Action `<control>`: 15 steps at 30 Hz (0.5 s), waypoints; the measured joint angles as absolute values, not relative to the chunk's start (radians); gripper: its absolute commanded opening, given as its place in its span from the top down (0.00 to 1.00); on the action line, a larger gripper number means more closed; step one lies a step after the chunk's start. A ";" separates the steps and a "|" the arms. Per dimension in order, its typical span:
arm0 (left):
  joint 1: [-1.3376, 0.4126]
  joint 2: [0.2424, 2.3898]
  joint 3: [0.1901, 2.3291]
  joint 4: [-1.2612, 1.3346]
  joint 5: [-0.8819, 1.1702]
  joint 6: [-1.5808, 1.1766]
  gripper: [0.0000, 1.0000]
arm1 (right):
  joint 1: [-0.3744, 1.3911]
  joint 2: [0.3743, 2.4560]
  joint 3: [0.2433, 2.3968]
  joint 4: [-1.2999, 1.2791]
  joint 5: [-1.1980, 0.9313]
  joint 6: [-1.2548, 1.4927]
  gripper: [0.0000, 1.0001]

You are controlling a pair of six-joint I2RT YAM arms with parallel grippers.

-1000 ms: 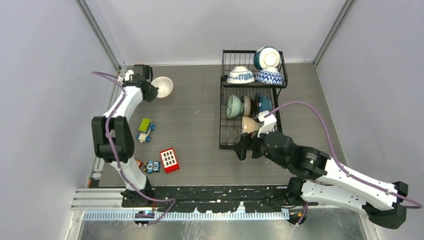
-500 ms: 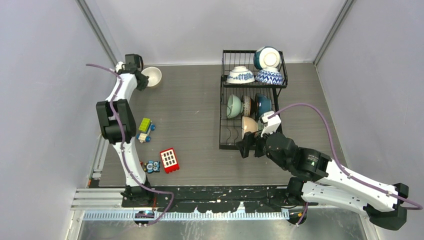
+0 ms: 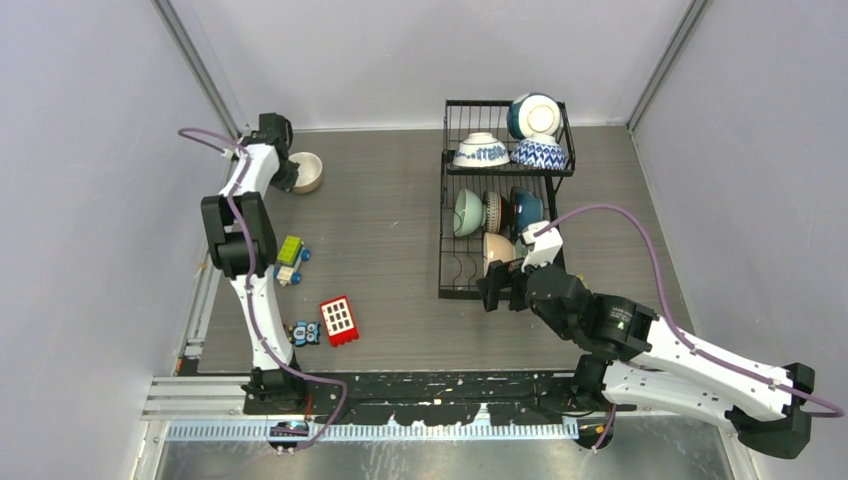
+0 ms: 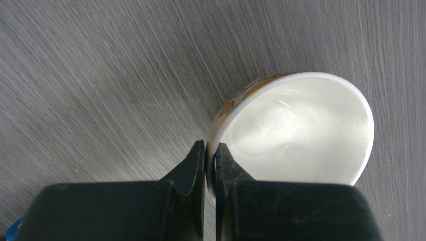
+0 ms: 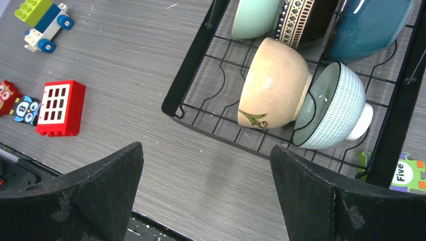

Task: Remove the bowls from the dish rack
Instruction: Place the bowl at the center of the board.

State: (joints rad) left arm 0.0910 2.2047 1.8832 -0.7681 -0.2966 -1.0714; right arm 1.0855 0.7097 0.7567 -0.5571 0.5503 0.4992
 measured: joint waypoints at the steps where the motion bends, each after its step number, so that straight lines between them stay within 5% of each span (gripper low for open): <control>1: 0.091 2.206 1.890 -0.777 -0.305 -1.075 1.00 | 1.085 0.712 0.757 -0.558 0.554 0.499 0.00; 15: 0.089 2.271 1.973 -0.805 -0.334 -1.086 1.00 | 1.085 0.744 0.757 -0.561 0.574 0.499 0.00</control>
